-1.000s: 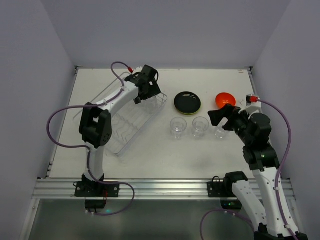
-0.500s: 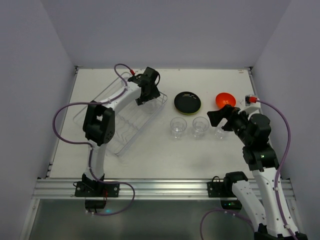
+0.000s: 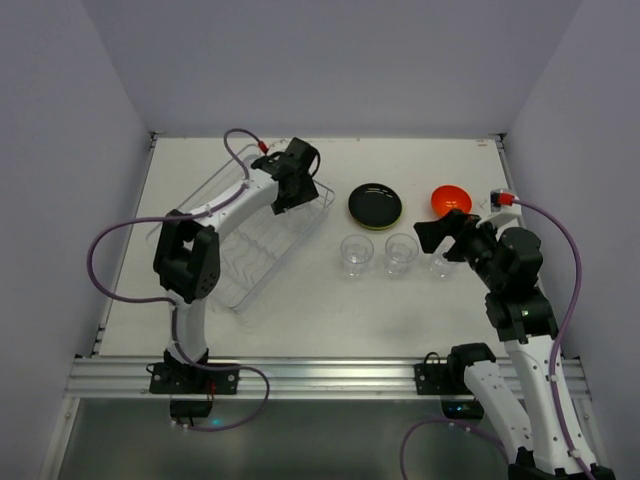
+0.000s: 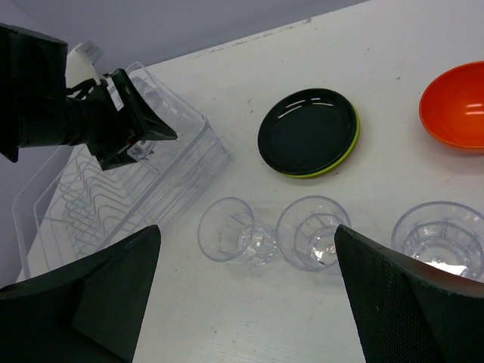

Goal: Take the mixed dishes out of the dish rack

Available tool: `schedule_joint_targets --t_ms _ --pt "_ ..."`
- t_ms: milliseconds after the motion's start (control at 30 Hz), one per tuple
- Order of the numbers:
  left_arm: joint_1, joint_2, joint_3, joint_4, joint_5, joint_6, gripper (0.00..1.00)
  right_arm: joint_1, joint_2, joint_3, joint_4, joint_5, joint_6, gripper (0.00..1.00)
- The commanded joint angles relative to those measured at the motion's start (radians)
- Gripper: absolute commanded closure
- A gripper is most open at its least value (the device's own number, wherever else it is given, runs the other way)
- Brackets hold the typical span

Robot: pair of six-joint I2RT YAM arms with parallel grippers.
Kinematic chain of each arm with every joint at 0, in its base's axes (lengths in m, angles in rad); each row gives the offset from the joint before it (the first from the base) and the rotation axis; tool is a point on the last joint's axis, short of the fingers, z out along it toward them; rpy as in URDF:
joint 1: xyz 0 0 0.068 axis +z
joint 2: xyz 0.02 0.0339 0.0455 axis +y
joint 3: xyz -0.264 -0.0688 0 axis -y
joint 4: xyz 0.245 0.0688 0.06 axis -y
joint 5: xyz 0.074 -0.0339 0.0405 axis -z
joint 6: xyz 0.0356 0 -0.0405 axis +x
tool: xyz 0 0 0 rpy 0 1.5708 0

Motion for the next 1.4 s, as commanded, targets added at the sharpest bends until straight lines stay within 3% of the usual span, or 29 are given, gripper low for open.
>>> schedule_joint_targets --t_ms 0,300,500,600,667,700,767,933,1033,1367 --pt "-0.044 -0.136 -0.015 0.013 -0.055 -0.020 1.00 0.001 -0.008 -0.003 0.036 -0.029 -0.016 0.01" --pt "-0.117 -0.311 -0.090 0.021 -0.162 -0.003 1.00 0.001 0.001 -0.007 0.047 -0.060 -0.016 0.01" --pt "-0.182 -0.489 -0.196 0.084 -0.227 0.046 1.00 0.001 0.001 -0.022 0.091 -0.179 -0.025 0.01" --pt "-0.191 -0.613 -0.277 0.224 -0.118 0.118 1.00 0.001 -0.002 -0.033 0.134 -0.357 -0.039 0.01" --pt "-0.194 -0.730 -0.415 0.362 0.079 0.203 1.00 0.001 0.000 -0.056 0.224 -0.555 -0.007 0.01" --pt "-0.196 -0.768 -0.465 0.507 0.144 0.221 1.00 0.001 0.003 -0.064 0.260 -0.605 0.016 0.01" --pt "-0.202 -0.850 -0.576 0.617 0.320 0.221 1.00 0.005 0.017 -0.091 0.359 -0.684 0.092 0.01" --pt "-0.220 -0.922 -0.726 1.005 0.674 0.133 1.00 0.033 0.009 -0.249 0.817 -0.840 0.351 0.01" --pt "-0.243 -0.928 -0.823 1.216 0.772 0.022 1.00 0.077 0.026 -0.263 0.913 -0.848 0.387 0.01" --pt "-0.286 -0.888 -0.926 1.472 0.824 -0.137 1.00 0.124 0.057 -0.272 1.136 -0.908 0.455 0.06"
